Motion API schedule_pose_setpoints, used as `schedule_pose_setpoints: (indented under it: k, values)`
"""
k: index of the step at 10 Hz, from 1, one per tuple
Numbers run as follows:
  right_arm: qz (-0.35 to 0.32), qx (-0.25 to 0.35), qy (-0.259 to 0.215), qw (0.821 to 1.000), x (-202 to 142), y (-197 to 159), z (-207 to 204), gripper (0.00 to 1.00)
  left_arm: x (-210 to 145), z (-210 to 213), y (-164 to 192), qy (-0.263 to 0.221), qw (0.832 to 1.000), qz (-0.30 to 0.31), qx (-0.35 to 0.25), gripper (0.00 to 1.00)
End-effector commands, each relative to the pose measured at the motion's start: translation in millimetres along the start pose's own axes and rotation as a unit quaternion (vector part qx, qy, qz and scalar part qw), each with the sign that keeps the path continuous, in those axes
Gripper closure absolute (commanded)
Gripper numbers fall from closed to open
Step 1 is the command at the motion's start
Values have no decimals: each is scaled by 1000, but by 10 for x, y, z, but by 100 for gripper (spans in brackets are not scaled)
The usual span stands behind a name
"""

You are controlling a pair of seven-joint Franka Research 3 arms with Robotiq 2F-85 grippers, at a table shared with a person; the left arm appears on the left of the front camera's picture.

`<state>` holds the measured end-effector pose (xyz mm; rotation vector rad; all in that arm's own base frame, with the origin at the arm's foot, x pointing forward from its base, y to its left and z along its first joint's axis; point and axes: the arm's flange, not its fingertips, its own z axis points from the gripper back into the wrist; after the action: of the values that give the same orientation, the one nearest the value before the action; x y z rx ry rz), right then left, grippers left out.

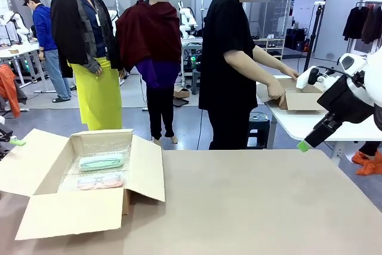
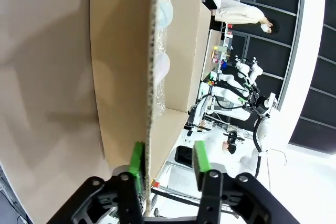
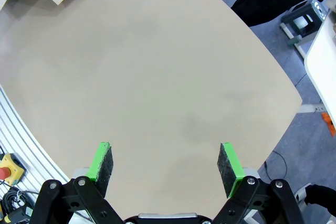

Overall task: Pack the glasses set securely to prepare it for shipping.
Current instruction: Position the Package Box on the left side of the table.

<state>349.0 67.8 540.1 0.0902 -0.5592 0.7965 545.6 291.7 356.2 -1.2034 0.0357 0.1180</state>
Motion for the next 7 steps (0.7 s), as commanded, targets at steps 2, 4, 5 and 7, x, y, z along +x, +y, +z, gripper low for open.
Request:
schedule_pose_setpoints:
  k: [2, 4, 5, 7]
  values:
    - [-8, -8, 0, 1000, 29, 28, -1, 0, -249, 192, -359, -68, 997, -10, 31, 0]
    - [-8, -8, 0, 1000, 29, 28, -1, 0, -561, 321, -808, -136, 986, -37, 83, 6]
    - [-8, -8, 0, 1000, 29, 28, -1, 0, -696, 334, -1020, -149, 983, -59, 95, 0]
    - [-8, -8, 0, 1000, 29, 28, -1, 0, -877, 146, -1333, -145, 976, -106, 126, 0]
